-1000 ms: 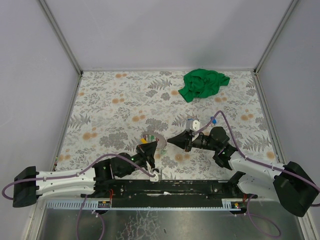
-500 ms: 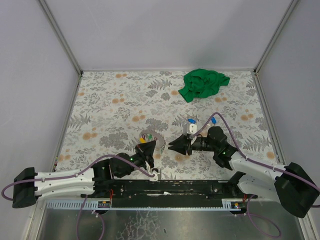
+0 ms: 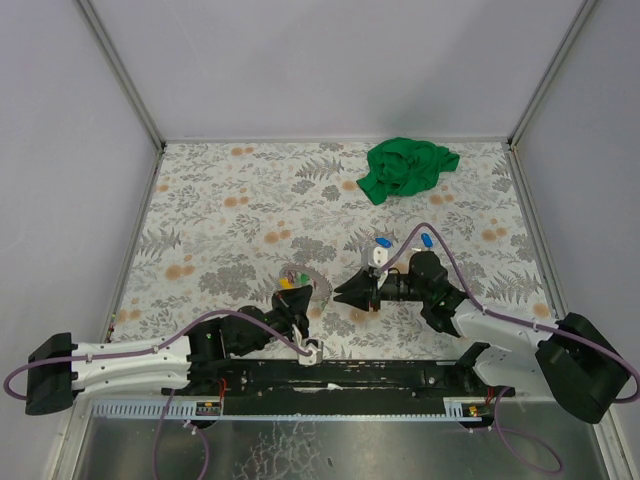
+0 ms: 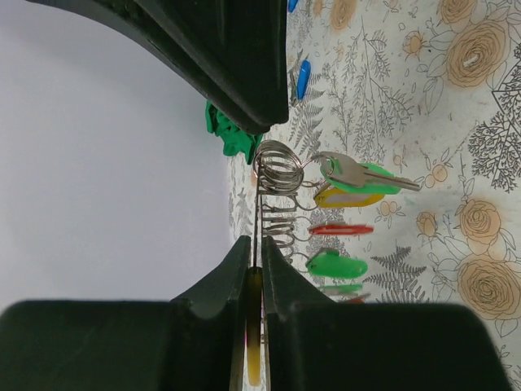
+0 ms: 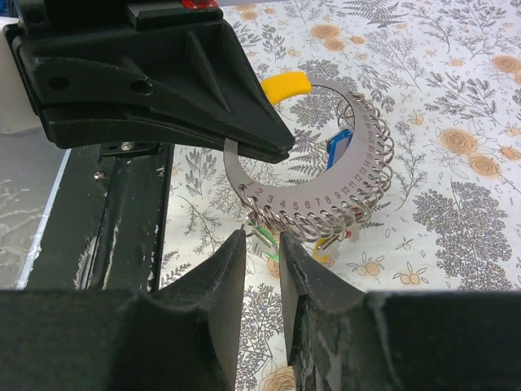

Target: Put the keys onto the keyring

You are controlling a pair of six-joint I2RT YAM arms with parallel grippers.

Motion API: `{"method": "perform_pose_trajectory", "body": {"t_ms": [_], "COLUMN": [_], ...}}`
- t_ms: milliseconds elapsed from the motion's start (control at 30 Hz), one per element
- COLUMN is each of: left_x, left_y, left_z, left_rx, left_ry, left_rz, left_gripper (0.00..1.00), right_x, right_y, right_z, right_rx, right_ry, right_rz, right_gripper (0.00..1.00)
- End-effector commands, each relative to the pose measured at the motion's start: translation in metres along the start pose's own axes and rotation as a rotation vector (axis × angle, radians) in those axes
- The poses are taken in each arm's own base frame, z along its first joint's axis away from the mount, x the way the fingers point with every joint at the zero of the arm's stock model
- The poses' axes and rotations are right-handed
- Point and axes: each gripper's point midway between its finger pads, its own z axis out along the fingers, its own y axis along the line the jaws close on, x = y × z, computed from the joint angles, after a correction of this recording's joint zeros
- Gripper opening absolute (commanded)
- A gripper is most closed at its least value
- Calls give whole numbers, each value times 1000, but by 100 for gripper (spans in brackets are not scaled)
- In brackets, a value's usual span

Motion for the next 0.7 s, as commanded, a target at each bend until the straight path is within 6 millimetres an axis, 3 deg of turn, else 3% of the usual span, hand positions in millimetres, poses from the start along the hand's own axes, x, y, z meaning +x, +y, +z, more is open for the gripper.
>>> {"method": "perform_pose_trajectory", "body": {"t_ms": [0, 667], "left_x": [-14, -18], "left_y": [25, 27], "left_z": [1, 2], "left_rx": [-65, -65], "left_ry": [-47, -65], "left_rz": [-17, -50], "left_gripper": [0, 0], "right_x": [-32, -17], "right_y": [1, 2], "right_z": [8, 22], "right_rx": [-33, -24], "right_ry": [-85, -28], "right_rz": [-59, -95], "right_gripper": [30, 26]}}
